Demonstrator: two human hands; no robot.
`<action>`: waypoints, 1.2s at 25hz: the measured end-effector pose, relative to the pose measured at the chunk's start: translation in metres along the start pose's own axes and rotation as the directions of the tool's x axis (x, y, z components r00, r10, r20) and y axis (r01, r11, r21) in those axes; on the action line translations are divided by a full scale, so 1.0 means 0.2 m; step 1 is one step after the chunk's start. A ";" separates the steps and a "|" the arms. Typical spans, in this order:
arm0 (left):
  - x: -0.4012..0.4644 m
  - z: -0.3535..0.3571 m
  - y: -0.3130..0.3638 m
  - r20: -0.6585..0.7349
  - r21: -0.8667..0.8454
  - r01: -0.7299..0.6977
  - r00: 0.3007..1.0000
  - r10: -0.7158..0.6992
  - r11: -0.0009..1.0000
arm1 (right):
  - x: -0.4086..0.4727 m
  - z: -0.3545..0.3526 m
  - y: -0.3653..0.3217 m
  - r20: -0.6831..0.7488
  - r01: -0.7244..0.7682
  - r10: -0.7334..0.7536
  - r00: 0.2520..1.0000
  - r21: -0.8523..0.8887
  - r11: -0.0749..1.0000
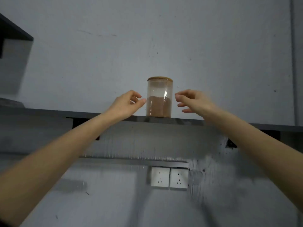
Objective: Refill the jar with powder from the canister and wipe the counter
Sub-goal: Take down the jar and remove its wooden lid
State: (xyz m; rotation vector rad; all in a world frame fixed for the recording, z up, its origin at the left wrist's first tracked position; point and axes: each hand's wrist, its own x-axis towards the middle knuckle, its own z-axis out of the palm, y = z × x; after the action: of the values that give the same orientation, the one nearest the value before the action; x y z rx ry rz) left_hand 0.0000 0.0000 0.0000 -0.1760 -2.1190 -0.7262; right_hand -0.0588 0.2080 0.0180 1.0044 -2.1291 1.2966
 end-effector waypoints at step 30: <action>-0.40 0.12 0.05 -0.094 -0.124 -0.110 0.991 0.099 0.986 | -0.28 0.24 -0.08 -0.076 0.106 -0.087 0.993 0.310 0.945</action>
State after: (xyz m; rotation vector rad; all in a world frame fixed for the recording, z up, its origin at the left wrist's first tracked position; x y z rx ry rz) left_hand 0.0349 0.0316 -0.0687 -0.3178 -1.9656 -0.7950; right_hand -0.0115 0.1802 -0.0326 1.1616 -1.8384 1.6289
